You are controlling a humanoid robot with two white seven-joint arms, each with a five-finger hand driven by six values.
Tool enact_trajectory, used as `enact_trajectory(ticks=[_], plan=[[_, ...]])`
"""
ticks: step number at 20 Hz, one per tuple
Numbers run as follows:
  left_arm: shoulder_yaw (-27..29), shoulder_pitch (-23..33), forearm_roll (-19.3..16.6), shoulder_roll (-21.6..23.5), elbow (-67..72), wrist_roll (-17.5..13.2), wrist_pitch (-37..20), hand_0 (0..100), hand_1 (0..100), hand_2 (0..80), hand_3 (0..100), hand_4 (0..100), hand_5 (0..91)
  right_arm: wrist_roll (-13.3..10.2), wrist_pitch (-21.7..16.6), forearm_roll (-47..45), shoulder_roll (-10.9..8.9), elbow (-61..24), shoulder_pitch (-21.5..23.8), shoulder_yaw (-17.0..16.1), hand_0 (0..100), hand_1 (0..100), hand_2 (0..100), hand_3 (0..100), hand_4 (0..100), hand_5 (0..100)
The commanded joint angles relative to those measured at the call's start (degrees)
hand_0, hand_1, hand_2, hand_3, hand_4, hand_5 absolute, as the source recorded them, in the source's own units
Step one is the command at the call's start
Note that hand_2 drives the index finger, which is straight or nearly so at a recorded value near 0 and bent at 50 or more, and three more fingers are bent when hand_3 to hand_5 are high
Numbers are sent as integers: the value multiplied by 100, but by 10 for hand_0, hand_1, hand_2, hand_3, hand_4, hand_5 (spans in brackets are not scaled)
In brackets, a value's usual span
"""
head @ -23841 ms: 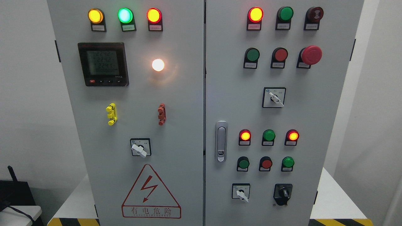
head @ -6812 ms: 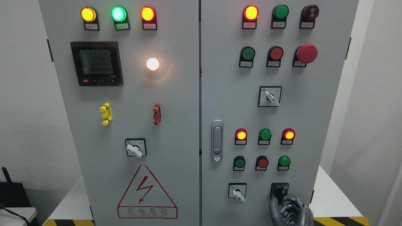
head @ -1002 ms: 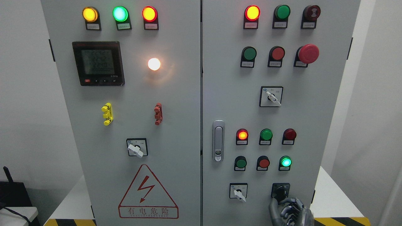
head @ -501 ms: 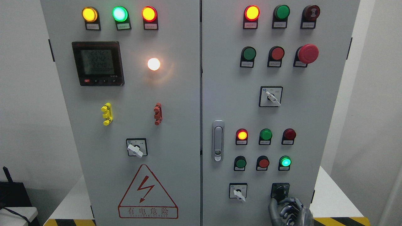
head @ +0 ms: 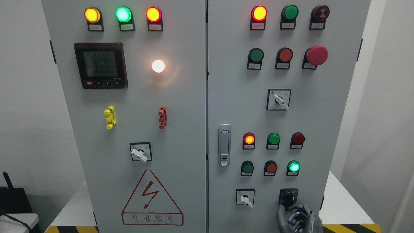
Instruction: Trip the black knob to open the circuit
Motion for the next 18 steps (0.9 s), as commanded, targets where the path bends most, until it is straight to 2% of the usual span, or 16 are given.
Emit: enact_trajectory(ticks=[1, 18], plan=[[0, -44, -184, 1, 0, 4, 2, 120, 389, 0, 0, 0, 0, -13, 3, 34, -16, 4, 1, -14, 401, 759, 522, 889, 910, 947], [0, -44, -193, -8, 0, 4, 2, 120, 389, 0, 0, 0, 0, -13, 3, 77, -51, -4, 10, -14, 396, 766, 515, 886, 908, 945]])
